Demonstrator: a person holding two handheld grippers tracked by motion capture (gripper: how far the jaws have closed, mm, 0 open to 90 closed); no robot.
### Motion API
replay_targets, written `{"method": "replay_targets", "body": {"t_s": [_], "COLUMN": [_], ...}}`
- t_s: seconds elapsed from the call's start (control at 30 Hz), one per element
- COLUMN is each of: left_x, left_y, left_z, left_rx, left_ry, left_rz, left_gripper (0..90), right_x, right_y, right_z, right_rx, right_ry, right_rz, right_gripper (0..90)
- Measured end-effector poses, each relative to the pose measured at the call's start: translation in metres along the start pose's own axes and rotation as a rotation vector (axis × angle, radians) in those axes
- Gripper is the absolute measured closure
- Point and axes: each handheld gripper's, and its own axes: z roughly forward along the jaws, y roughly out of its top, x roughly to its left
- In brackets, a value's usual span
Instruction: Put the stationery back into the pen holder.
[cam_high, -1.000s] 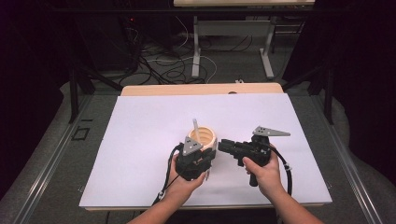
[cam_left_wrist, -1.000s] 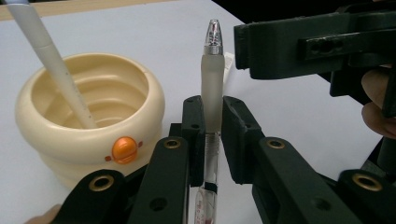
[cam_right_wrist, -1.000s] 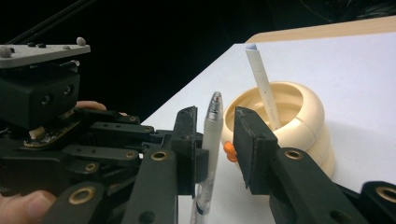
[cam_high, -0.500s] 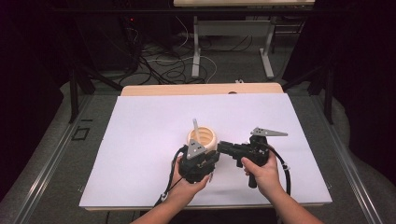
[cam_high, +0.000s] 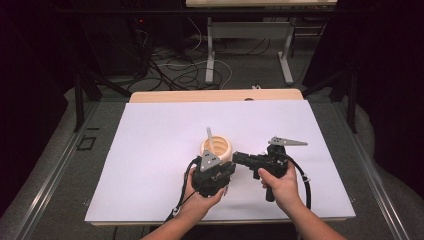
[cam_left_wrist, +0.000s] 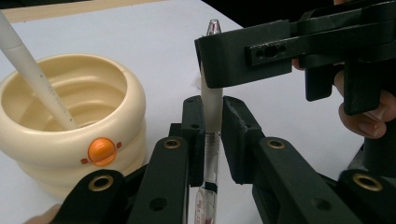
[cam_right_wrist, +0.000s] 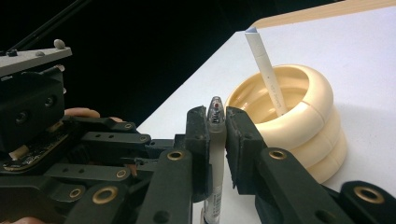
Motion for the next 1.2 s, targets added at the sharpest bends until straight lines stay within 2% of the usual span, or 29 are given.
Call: {"method": "replay_targets", "body": {"t_s": [0.03, 0.17, 0.37, 0.5, 0.53, 0.7, 0.83, 0.93, 1.0, 1.03, 1.07, 1.13, 1.2], "left_x": [0.000, 0.003, 0.008, 0.013, 0.013, 0.021, 0.029, 0.037, 0.041, 0.044, 0.045, 0.049, 0.053], "left_y": [0.000, -0.002, -0.002, -0.003, -0.004, -0.004, -0.006, -0.006, -0.007, -0.007, -0.007, -0.007, -0.007], "left_z": [0.000, 0.000, -0.002, -0.005, -0.006, -0.012, -0.014, -0.014, -0.014, -0.015, -0.015, -0.016, -0.018], "left_rx": [0.000, 0.010, 0.010, 0.014, 0.016, 0.020, 0.003, 0.022, 0.018, 0.030, 0.019, 0.029, 0.026], "left_ry": [0.000, -0.002, -0.014, -0.015, -0.016, 0.000, 0.022, 0.038, 0.055, 0.056, 0.070, 0.079, 0.089], "left_rz": [-0.005, -0.001, -0.022, -0.020, -0.037, -0.043, -0.067, -0.081, -0.095, -0.092, -0.097, -0.100, -0.091], "left_gripper": [79.6, 78.8, 72.7, 68.0, 66.4, 60.8, 56.6, 52.4, 51.3, 51.0, 50.5, 49.2, 47.9], "right_x": [0.000, 0.000, 0.002, 0.004, 0.004, 0.002, 0.003, 0.003, 0.004, 0.004, 0.005, 0.006, 0.007], "right_y": [0.000, -0.001, 0.000, 0.004, 0.005, 0.009, 0.015, 0.023, 0.028, 0.031, 0.034, 0.039, 0.045], "right_z": [0.001, 0.003, 0.006, 0.006, 0.006, 0.006, 0.005, 0.005, 0.005, 0.005, 0.005, 0.005, 0.005], "right_rx": [-0.015, -0.008, -0.007, -0.006, -0.006, -0.002, -0.015, -0.026, -0.031, -0.030, -0.034, -0.036, -0.041], "right_ry": [0.004, 0.002, -0.013, -0.029, -0.032, -0.043, -0.051, -0.056, -0.060, -0.061, -0.063, -0.071, -0.076], "right_rz": [-0.002, -0.002, -0.033, -0.071, -0.072, -0.094, -0.100, -0.104, -0.113, -0.121, -0.126, -0.143, -0.153], "right_gripper": [80.3, 80.4, 80.4, 80.5, 80.5, 80.5, 80.5, 80.6, 80.6, 80.6, 80.5, 80.5, 80.6]}}
